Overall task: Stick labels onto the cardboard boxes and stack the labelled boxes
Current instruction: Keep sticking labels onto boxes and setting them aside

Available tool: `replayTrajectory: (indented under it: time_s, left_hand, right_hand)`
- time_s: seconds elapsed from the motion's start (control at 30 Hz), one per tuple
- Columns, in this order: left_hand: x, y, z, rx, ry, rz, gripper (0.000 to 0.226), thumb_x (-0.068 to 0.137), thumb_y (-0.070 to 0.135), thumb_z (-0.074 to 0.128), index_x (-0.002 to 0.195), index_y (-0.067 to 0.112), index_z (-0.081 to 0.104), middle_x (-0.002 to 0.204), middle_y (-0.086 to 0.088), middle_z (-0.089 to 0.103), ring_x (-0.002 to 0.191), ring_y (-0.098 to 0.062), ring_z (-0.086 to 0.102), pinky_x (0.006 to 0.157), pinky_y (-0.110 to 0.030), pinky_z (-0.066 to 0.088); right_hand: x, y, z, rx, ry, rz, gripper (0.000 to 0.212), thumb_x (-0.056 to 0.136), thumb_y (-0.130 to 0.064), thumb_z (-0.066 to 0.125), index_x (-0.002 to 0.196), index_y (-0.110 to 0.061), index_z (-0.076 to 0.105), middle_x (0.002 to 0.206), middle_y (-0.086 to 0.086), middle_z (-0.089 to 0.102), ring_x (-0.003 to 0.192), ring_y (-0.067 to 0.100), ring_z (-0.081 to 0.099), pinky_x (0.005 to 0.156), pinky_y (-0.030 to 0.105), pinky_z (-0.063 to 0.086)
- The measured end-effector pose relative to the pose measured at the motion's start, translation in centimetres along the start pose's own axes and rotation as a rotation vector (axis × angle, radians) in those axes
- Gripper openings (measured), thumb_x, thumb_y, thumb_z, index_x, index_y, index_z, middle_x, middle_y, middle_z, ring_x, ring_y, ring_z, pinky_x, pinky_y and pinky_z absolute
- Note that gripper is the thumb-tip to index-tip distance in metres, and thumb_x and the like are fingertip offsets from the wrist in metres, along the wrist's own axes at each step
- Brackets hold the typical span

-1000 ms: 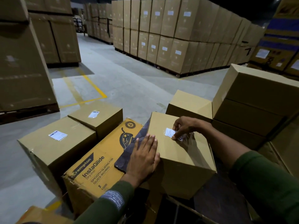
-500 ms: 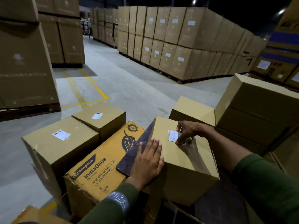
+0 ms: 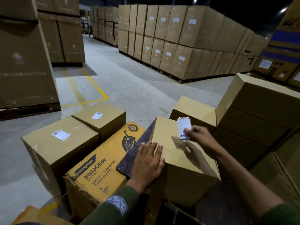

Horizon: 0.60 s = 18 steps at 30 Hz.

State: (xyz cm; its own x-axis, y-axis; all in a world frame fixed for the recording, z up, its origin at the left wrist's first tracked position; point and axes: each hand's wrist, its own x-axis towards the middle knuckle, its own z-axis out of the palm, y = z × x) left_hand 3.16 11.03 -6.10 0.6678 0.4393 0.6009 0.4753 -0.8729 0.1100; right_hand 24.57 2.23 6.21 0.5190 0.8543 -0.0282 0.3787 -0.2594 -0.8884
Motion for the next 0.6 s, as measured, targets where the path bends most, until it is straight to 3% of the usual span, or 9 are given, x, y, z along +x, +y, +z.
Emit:
replayTrajectory:
  time_s: [0.07, 0.23, 0.33, 0.43, 0.6]
  left_hand:
    - [-0.1, -0.4, 0.2, 0.001, 0.015, 0.022, 0.051, 0.099, 0.041, 0.036, 0.132, 0.010, 0.058, 0.131, -0.014, 0.059, 0.122, -0.029, 0.055, 0.103, -0.047, 0.044]
    - [-0.3, -0.8, 0.2, 0.047, 0.049, 0.071, 0.051, 0.099, 0.038, 0.035, 0.133, 0.008, 0.058, 0.135, -0.014, 0.059, 0.126, -0.028, 0.054, 0.109, -0.043, 0.034]
    - [-0.3, -0.5, 0.2, 0.050, 0.039, 0.055, 0.052, 0.100, 0.038, 0.033, 0.134, 0.007, 0.057, 0.137, -0.014, 0.057, 0.129, -0.028, 0.052, 0.110, -0.044, 0.031]
    - [-0.5, -0.5, 0.3, 0.048, 0.031, 0.047, 0.051, 0.099, 0.038, 0.036, 0.136, 0.008, 0.056, 0.139, -0.014, 0.056, 0.130, -0.028, 0.049, 0.109, -0.044, 0.036]
    - [-0.3, -0.4, 0.4, 0.029, 0.046, 0.032, 0.050, 0.099, 0.035, 0.039, 0.136, 0.006, 0.055, 0.140, -0.014, 0.055, 0.130, -0.029, 0.049, 0.106, -0.047, 0.041]
  right_hand:
    - [-0.5, 1.8, 1.0, -0.026, 0.020, -0.018, 0.029, 0.101, -0.031, 0.053, 0.102, -0.004, 0.064, 0.097, 0.012, 0.073, 0.084, 0.022, 0.068, 0.071, 0.030, 0.051]
    - [1.7, 2.9, 1.7, -0.086, 0.055, -0.049, 0.053, 0.085, -0.062, 0.048, 0.101, -0.014, 0.064, 0.098, 0.005, 0.073, 0.091, 0.027, 0.069, 0.085, 0.054, 0.051]
    - [2.6, 2.1, 2.8, -0.115, 0.008, -0.078, 0.057, 0.083, -0.065, 0.046, 0.101, -0.014, 0.062, 0.098, 0.004, 0.072, 0.092, 0.026, 0.067, 0.085, 0.052, 0.051]
    - [2.0, 2.1, 3.0, -0.164, -0.017, -0.101, 0.049, 0.093, -0.057, 0.047, 0.095, -0.010, 0.058, 0.093, 0.004, 0.070, 0.086, 0.024, 0.065, 0.076, 0.044, 0.049]
    - [-1.2, 4.3, 0.6, -0.235, -0.040, -0.123, 0.039, 0.100, -0.046, 0.047, 0.088, -0.009, 0.055, 0.084, 0.007, 0.063, 0.068, 0.008, 0.054, 0.065, 0.032, 0.039]
